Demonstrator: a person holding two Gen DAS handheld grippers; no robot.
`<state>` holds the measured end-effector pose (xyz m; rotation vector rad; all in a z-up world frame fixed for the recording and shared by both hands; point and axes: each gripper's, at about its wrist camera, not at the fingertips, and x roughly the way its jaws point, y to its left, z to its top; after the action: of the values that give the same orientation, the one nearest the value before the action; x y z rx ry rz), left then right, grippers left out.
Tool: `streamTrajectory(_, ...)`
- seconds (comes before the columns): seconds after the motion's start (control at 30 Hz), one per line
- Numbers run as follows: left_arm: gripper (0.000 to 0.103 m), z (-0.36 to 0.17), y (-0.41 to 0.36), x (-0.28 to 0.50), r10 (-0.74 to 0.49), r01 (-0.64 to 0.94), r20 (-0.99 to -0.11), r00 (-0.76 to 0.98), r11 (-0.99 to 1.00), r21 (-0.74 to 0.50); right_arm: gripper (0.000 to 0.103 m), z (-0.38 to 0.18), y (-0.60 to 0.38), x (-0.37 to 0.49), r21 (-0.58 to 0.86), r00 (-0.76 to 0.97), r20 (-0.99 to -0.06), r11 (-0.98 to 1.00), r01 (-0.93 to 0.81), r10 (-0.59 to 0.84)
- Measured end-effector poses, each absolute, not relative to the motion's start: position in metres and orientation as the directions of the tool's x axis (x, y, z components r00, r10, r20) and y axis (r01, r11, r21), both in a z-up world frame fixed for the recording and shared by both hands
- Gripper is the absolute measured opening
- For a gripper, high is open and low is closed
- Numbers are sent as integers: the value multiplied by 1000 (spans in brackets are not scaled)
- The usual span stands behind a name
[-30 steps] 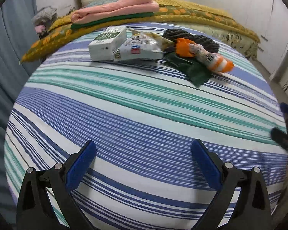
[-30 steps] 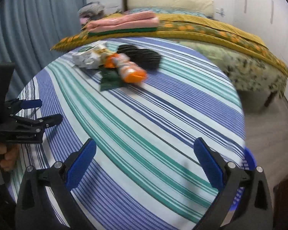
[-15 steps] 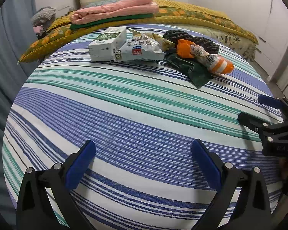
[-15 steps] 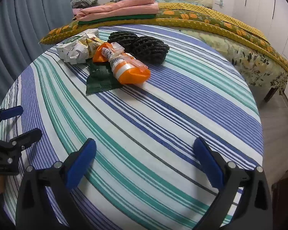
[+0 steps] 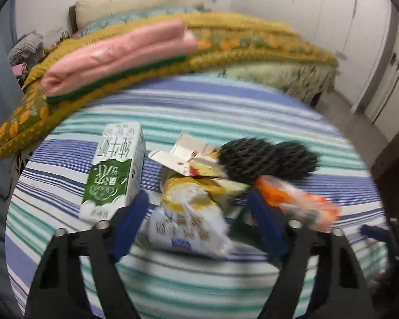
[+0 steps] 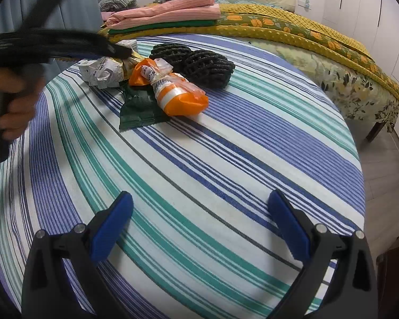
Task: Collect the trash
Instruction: 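Grasp the white snack bag with the left tool while the right tool grasps the orange-white bag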
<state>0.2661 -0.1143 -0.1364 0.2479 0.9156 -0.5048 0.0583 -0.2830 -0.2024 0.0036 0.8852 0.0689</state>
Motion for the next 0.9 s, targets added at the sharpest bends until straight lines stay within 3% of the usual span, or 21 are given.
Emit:
streamTrajectory(0.07, 68, -149, -116, 275, -308, 513, -826, 473, 858, -26, 98, -202, -283, 58, 31, 631, -773, 998, -58, 61)
streamTrajectory(0.27, 45, -148, -106, 261, -305, 504, -808, 504, 864, -11, 98, -203, -283, 58, 32, 631, -773, 998, -58, 61)
streamTrajectory(0.47, 44, -124, -58, 201, -292, 444, -778, 556, 896, -19, 98, -203, -282, 58, 31, 631, -774, 998, -58, 60)
streamTrajectory(0.63, 46, -140, -20, 148, -265, 413, -797, 543, 911, -21, 98, -203, -282, 58, 31, 631, -774, 998, -57, 60)
streamTrajectory(0.73, 58, -152, -12, 131, -258, 403, -789, 557, 915, -15, 98, -203, -282, 58, 31, 631, -774, 998, -57, 60)
streamTrajectory(0.8, 84, -159, -12, 126, -247, 397, -783, 571, 918, 0, 98, -203, -282, 58, 31, 631, -774, 998, -57, 60)
streamTrajectory(0.9, 89, -170, -14, 127, -224, 394, -798, 559, 919, 18, 98, -203, -282, 58, 32, 631, -774, 998, -56, 60)
